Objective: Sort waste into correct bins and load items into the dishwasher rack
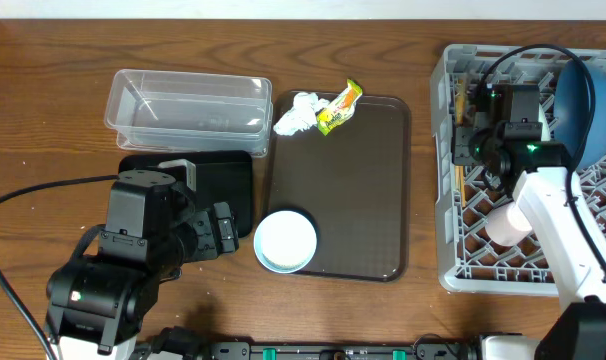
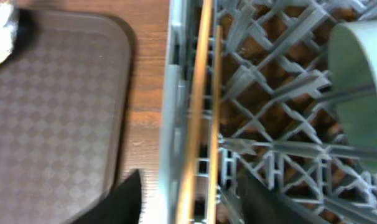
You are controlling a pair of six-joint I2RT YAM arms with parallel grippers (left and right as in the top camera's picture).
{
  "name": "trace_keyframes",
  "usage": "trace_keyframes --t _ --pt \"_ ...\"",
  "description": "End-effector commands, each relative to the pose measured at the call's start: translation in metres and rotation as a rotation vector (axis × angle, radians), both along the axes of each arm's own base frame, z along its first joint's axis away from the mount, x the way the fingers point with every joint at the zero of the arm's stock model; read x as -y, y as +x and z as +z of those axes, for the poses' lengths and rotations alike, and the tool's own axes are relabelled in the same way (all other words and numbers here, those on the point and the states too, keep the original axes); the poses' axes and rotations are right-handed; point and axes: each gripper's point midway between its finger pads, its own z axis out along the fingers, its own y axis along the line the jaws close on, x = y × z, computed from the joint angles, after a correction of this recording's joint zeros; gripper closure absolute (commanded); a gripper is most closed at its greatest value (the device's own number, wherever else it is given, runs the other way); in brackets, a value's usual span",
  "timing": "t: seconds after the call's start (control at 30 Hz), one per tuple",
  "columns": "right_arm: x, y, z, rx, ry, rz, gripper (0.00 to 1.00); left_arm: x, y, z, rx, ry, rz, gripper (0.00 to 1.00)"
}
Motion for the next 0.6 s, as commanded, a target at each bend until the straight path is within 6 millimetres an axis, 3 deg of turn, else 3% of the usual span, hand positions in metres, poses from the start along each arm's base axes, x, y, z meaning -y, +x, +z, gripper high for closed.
trace_keyframes --t 0.0,0.13,0.23,0.4,0.57 --pt "-0.033 -0.003 0.035 0.086 0.104 0.078 0.46 -0.001 0.001 0.006 0.016 0.003 0.006 0.08" --pt "-0.071 -0.018 0.078 0.185 0.207 0.175 0.45 -0.001 0.001 0.006 0.016 0.003 0.006 0.08" --pt "-0.1 -0.034 0.096 0.22 0.226 0.255 0.45 -0.001 0.001 0.006 0.016 0.003 0.006 0.08" --pt "-0.147 -0.058 0.094 0.179 0.256 0.352 0.41 -0.001 0.001 0.006 0.016 0.003 0.006 0.08" --pt "-0.166 -0.069 0.094 0.167 0.276 0.394 0.34 -0.001 0.001 0.006 0.016 0.003 0.006 0.08"
